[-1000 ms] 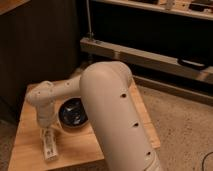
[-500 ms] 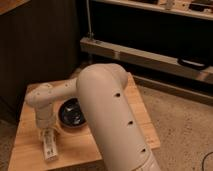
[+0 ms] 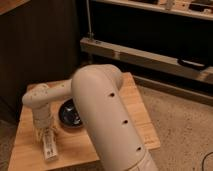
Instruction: Place the bottle in the ceramic bowl
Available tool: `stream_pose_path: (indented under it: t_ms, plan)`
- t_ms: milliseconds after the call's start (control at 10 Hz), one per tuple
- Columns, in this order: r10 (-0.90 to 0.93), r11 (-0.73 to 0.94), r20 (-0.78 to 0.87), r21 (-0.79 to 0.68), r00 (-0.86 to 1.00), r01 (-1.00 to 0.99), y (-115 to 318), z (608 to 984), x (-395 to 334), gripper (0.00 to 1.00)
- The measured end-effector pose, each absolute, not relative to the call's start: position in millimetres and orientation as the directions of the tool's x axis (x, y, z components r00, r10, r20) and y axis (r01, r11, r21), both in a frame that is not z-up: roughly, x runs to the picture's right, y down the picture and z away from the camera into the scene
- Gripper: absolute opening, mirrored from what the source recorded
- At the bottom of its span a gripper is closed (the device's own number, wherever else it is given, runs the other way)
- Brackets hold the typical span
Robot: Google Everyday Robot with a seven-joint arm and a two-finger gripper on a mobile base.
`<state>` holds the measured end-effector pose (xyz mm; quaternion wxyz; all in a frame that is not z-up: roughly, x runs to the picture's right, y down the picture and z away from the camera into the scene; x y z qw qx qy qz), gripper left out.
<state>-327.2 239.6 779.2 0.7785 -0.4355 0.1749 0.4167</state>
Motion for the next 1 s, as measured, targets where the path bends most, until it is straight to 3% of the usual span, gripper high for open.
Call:
stream_pose_path:
  t_ms: [400, 600, 1000]
  plan:
    - [0.49, 0.283, -0.64, -0.526, 0.592, -0.802, 243, 779, -328, 0.63]
    - [0.486, 0.293, -0.648, -0.512, 0.586, -0.808, 242, 779, -327, 0.47]
    - [0.504, 0.304, -0.672, -0.45, 0.542, -0.84, 223, 778, -317, 0.05]
